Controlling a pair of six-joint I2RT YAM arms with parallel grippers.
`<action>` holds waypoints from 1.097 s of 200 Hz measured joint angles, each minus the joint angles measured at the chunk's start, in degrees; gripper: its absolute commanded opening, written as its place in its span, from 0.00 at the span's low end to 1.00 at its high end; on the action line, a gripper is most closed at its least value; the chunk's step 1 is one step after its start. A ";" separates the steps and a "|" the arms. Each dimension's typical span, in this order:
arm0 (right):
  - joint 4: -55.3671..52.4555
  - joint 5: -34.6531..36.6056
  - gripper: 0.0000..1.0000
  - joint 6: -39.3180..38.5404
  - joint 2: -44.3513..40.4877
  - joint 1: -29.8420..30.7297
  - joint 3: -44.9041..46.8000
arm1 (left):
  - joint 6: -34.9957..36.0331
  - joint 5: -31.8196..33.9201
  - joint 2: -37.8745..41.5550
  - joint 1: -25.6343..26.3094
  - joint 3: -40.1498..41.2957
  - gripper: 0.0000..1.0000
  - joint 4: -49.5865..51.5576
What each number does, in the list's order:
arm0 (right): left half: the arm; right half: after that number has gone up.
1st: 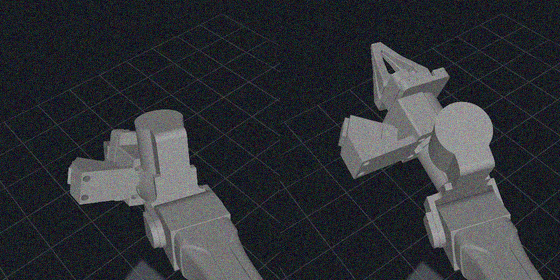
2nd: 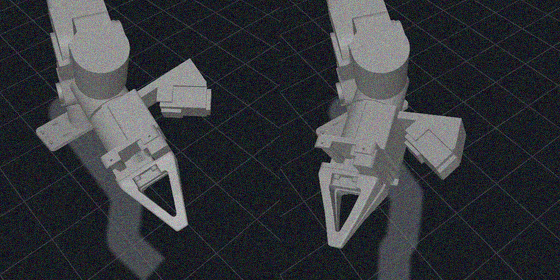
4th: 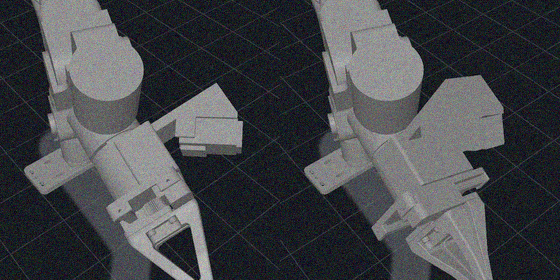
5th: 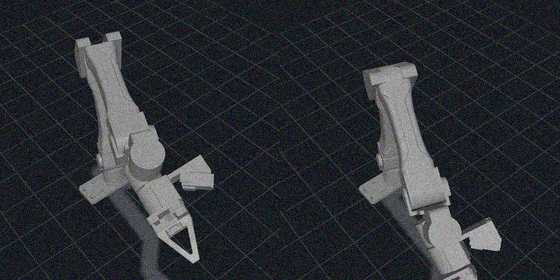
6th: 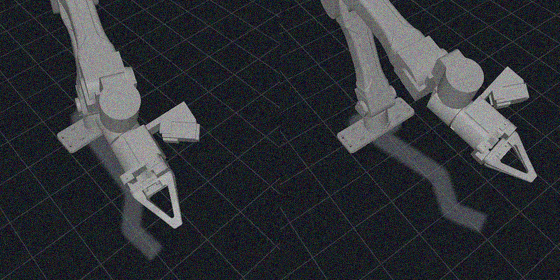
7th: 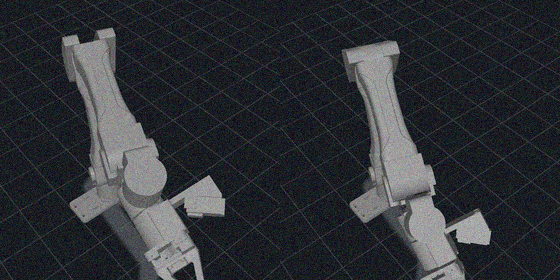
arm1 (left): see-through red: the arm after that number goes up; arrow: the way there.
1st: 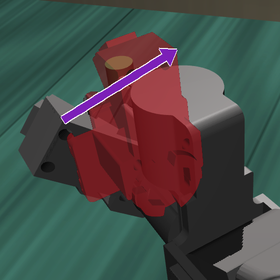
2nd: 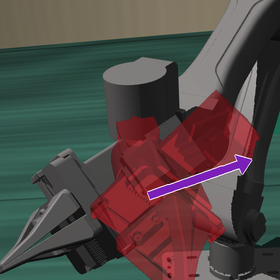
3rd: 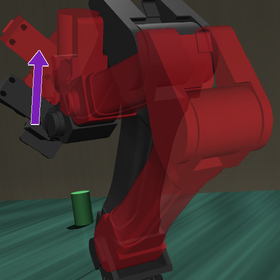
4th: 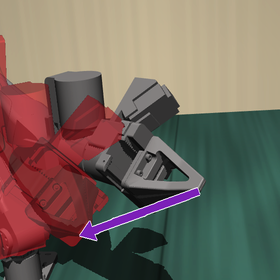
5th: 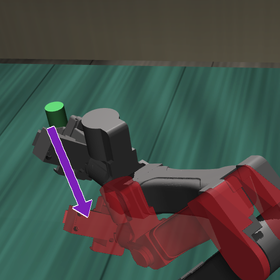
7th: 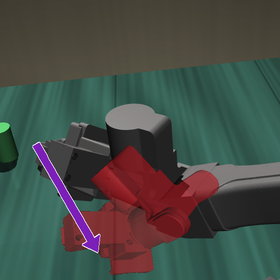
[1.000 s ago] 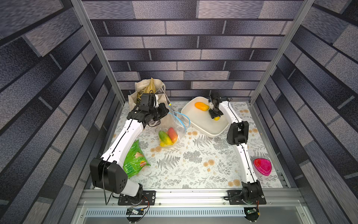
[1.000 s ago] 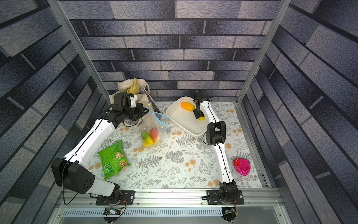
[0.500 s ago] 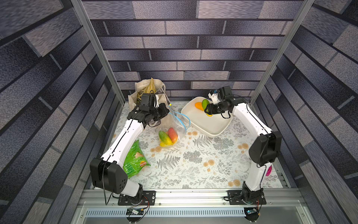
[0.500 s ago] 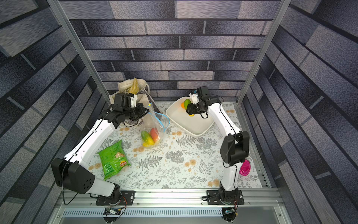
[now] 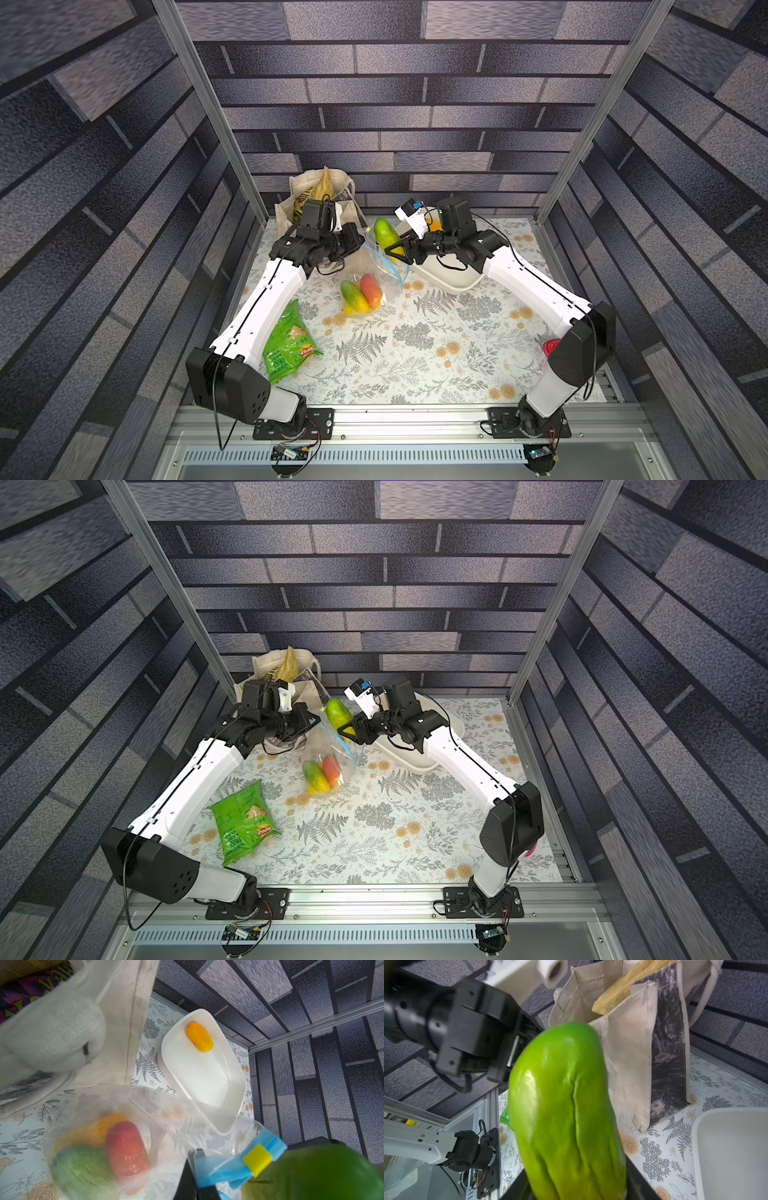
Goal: Place the mango in a zip-top bag and seal the zipper
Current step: Place the mango in the zipper food storage bag.
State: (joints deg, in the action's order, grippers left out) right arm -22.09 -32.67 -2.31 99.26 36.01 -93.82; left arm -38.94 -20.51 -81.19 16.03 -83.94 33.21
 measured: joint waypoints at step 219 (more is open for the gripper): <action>-33.75 16.63 0.37 -22.47 12.13 7.02 -23.61 | 1.05 -3.26 3.32 -4.13 1.86 0.00 0.74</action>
State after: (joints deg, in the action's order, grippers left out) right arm -55.83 -16.03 -24.77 111.39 43.03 -117.43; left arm -37.89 -23.77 -77.87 11.90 -82.08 33.95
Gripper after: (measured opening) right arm 0.554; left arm 0.049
